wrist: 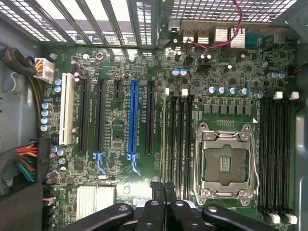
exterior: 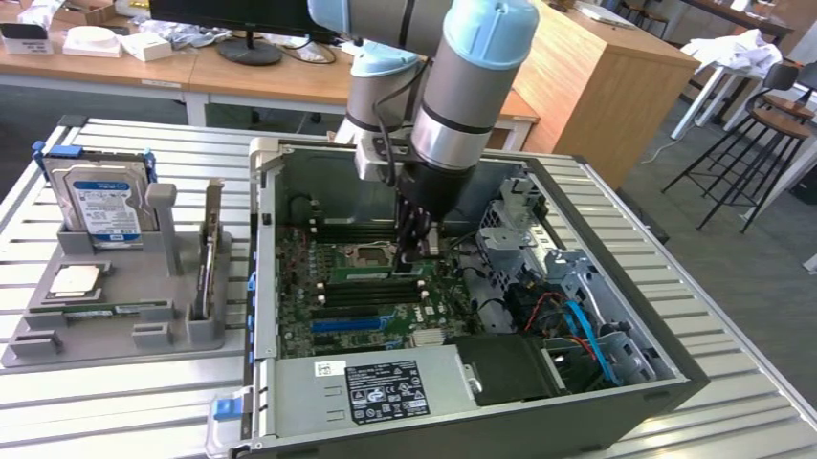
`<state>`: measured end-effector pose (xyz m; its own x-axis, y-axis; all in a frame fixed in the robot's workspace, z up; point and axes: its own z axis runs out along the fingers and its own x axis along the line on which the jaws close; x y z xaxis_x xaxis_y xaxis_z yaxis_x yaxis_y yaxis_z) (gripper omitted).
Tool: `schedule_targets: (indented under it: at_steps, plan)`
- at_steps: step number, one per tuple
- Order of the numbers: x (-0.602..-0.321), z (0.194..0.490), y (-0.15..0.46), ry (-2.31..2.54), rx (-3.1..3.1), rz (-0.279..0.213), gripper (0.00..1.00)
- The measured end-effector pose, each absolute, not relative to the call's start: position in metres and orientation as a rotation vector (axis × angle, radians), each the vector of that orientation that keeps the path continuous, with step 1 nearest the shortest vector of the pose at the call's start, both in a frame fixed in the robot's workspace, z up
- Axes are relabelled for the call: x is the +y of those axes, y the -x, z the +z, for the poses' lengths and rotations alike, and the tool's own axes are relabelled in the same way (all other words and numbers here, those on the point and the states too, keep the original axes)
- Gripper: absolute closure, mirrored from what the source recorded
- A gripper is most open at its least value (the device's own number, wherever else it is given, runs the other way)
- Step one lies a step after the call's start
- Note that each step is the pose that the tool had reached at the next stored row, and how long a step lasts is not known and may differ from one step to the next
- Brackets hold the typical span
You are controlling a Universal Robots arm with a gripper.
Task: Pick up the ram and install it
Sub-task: 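Insert the ram into the slot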
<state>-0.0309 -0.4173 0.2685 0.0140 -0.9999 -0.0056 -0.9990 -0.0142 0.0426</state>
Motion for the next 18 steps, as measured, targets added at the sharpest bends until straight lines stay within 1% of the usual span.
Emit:
schedule_targets:
  at_steps: [11,18]
  plan:
    - [-0.417,0.258,0.031,-2.218,-2.187,-0.054,0.89]
    - [-0.417,0.257,0.031,-2.218,-2.187,-0.053,0.89]
